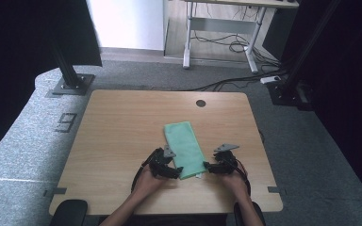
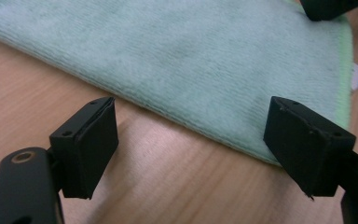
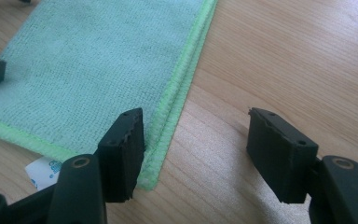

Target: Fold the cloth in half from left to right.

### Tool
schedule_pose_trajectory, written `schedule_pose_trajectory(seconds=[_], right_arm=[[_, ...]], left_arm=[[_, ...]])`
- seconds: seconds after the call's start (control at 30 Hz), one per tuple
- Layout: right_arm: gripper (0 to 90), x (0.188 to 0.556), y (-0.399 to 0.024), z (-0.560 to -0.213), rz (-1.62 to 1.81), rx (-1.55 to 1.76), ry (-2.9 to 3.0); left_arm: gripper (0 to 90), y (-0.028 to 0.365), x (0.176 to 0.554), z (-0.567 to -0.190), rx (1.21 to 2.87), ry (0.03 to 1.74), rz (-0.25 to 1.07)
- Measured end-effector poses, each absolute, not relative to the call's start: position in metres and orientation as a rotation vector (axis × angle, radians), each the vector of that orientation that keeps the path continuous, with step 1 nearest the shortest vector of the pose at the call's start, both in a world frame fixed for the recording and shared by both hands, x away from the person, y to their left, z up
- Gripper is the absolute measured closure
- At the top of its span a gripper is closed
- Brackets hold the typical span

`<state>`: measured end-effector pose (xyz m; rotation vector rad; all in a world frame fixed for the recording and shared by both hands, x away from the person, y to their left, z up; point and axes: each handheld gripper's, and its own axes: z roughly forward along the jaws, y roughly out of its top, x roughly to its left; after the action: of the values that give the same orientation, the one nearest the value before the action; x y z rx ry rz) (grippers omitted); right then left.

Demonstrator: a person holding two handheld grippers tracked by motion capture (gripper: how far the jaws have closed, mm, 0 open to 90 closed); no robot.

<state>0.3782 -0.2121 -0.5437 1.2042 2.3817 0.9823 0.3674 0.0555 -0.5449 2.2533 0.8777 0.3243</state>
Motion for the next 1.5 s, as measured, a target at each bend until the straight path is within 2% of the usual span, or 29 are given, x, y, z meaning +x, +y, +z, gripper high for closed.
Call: schedule_pose_trajectory(seconds=[0.43,1.03,1.27,1.4,1.5], right_arm=[[30.8,0.375,-0.193,-0.544,0.984,1.157,2.408],[26.7,0.391,-0.140,-0.547,1.018,1.100,2.411],[24.0,0.395,-0.130,-0.548,1.025,1.094,2.409],[24.1,0.393,-0.131,-0.549,1.040,1.095,2.399],[24.0,0.393,-0.131,-0.550,1.041,1.098,2.395]], left_arm=[[15.7,0.084,0.381,-0.545,2.256,0.924,0.321],[14.2,0.138,0.400,-0.546,2.231,0.971,0.345],[11.7,0.147,0.408,-0.547,2.220,0.980,0.349],[16.1,0.144,0.403,-0.543,2.241,0.984,0.329],[16.1,0.143,0.396,-0.540,2.265,0.958,0.322]])
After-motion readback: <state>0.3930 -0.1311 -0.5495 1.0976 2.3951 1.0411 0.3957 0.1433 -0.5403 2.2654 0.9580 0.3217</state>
